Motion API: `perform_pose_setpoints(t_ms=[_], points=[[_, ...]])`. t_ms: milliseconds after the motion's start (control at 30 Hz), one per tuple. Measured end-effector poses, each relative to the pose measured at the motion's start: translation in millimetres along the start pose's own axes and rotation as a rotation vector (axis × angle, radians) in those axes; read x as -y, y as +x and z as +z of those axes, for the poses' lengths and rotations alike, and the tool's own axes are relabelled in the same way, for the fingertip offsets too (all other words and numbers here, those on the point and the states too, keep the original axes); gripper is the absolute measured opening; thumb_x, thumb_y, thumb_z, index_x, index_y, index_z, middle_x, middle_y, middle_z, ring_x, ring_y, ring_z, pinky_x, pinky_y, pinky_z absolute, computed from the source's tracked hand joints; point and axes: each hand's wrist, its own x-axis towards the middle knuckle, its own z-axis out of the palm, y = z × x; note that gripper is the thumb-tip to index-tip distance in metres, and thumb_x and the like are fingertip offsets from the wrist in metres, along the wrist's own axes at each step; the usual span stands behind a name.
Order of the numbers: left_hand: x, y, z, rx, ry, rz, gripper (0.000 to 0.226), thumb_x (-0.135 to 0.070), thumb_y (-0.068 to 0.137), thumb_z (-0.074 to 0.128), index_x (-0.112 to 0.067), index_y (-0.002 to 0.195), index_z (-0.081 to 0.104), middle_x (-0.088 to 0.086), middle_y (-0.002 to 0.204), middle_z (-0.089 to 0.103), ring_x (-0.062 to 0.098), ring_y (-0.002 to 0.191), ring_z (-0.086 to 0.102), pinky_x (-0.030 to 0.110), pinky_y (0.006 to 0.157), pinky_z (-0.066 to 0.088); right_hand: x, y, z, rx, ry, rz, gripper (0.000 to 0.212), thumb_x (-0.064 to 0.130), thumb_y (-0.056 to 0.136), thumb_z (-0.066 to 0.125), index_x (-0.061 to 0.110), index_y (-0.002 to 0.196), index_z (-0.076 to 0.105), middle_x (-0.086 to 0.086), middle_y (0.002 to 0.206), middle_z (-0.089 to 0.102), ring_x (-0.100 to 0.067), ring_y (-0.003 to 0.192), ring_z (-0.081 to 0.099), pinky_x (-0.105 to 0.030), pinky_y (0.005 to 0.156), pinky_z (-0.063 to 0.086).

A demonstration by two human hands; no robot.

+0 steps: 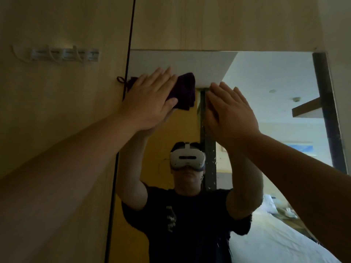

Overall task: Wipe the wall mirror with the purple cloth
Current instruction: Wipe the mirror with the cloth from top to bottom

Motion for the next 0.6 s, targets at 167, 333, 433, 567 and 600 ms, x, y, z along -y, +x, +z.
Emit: perform_pose_setpoints(t_ms=[167, 333, 433, 567, 600], points=[[-63.8, -114.4, 20.8, 0.052, 0.036, 0.127, 0.071, -0.054, 0.099, 0.025, -0.012, 0.155, 0.018, 0.01, 0.163, 0.017, 0.031, 0.15, 0.014, 0.052, 0.121, 0.014, -1.2, -1.3, -1.6, -0.024, 0.035, -0.008, 0.047, 0.031, 0.1, 0.039, 0.01, 0.139, 0.052, -0.011, 0.152, 0.043, -0.029, 0.145, 0.03, -0.034, 0.117, 0.008], [-110.7, -228.4, 43.8, 0.053, 0.007, 0.227, 0.069, -0.053, 0.096, 0.046, -0.012, 0.15, 0.033, 0.01, 0.161, 0.026, 0.032, 0.147, 0.024, 0.053, 0.115, 0.025, -2.4, -5.7, -6.6, -0.009, 0.069, -0.015, 0.045, 0.029, 0.098, 0.039, 0.01, 0.135, 0.055, -0.012, 0.149, 0.046, -0.03, 0.144, 0.033, -0.036, 0.118, 0.012], [-107.1, -226.6, 42.0, 0.044, -0.026, 0.25, 0.062, -0.052, 0.097, 0.049, -0.015, 0.146, 0.041, 0.008, 0.153, 0.042, 0.03, 0.14, 0.04, 0.048, 0.111, 0.032, -11.4, -11.2, -14.5, -0.023, 0.098, -0.01, 0.039, 0.026, 0.099, 0.042, 0.008, 0.129, 0.057, -0.015, 0.147, 0.048, -0.03, 0.143, 0.034, -0.04, 0.117, 0.017], [-95.9, -183.2, 37.7, -0.093, -0.087, 0.225, 0.048, -0.041, 0.099, 0.05, -0.015, 0.139, 0.044, 0.007, 0.127, 0.054, 0.028, 0.113, 0.054, 0.046, 0.094, 0.045, -52.9, -18.6, -31.6, -0.011, 0.025, 0.108, 0.043, 0.03, 0.101, 0.04, 0.009, 0.139, 0.048, -0.016, 0.154, 0.037, -0.031, 0.147, 0.025, -0.051, 0.12, 0.017], [-92.7, -159.2, 34.3, -0.138, -0.095, 0.173, 0.047, -0.037, 0.098, 0.052, -0.014, 0.138, 0.043, 0.009, 0.123, 0.054, 0.03, 0.108, 0.055, 0.047, 0.089, 0.046, -64.4, -20.3, -34.7, 0.012, 0.003, 0.149, 0.045, 0.032, 0.101, 0.037, 0.009, 0.139, 0.046, -0.017, 0.153, 0.037, -0.033, 0.146, 0.026, -0.054, 0.119, 0.018]])
